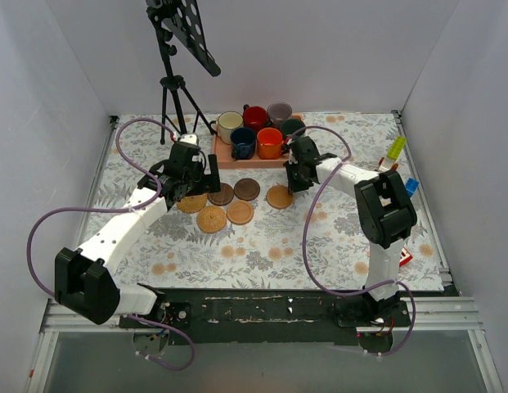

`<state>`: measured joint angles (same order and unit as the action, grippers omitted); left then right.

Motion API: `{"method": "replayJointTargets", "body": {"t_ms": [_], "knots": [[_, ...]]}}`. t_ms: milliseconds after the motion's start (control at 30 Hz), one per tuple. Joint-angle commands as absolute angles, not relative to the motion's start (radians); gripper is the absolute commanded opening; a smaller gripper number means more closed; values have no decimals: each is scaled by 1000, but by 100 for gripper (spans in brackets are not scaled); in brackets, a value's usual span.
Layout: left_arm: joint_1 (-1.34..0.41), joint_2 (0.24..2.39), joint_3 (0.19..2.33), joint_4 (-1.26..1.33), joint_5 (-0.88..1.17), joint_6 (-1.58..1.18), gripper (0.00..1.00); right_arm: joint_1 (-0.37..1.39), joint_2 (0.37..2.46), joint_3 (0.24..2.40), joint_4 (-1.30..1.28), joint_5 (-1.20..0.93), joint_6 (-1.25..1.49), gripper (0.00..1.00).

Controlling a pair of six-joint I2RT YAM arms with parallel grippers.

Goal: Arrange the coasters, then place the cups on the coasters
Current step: Move the coaster to the center of the board.

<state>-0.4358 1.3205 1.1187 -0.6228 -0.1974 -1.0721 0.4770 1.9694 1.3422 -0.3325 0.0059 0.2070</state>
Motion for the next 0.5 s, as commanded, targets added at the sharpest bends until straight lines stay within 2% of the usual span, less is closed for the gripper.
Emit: {"method": "replayJointTargets", "body": {"t_ms": [0,467], "knots": [[-440,1269,1109,-612,-190,-1072,98,525,1977,1279,-431,-18,224,15],[-440,1261,1100,-609,-190,-1074,98,575,1973,1281,-442,-15,229,14]]}}
